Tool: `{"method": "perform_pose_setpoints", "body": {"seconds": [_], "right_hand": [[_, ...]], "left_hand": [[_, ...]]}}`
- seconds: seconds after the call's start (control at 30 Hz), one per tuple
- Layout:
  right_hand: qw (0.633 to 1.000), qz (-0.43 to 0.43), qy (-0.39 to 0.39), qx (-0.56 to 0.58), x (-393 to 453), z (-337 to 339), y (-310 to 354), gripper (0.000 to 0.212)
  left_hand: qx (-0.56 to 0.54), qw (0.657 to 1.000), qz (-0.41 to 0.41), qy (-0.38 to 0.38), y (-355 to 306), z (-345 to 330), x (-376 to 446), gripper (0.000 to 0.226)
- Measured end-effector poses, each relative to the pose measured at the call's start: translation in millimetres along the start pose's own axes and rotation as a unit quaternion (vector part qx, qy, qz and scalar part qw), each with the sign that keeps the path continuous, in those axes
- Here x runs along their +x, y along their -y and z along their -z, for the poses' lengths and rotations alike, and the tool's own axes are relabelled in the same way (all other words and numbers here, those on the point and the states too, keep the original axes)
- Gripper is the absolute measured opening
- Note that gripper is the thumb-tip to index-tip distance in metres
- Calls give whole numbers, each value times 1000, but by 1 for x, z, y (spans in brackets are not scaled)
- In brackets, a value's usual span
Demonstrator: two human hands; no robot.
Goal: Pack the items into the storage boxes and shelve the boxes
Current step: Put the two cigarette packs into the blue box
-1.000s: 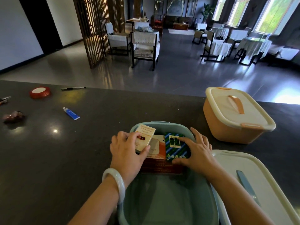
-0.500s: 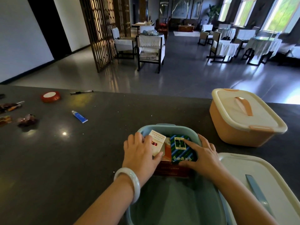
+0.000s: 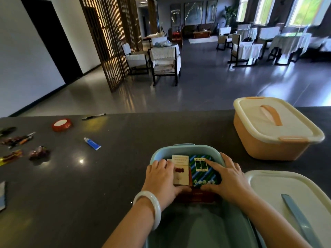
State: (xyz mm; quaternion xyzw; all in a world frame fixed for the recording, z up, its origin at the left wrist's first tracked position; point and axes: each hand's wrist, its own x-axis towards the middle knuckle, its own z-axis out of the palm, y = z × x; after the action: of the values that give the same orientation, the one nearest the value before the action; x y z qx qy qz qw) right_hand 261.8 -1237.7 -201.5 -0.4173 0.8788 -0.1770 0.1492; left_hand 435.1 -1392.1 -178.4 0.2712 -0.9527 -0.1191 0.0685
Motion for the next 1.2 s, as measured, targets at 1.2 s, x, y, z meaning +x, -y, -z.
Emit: {"method": "perform_pose_setpoints", "body": {"seconds": [1.2], "right_hand": [[978, 83, -7, -190, 5, 9, 15, 90]], "left_hand": [[-42, 997, -60, -32, 28, -5, 7, 53]]}}
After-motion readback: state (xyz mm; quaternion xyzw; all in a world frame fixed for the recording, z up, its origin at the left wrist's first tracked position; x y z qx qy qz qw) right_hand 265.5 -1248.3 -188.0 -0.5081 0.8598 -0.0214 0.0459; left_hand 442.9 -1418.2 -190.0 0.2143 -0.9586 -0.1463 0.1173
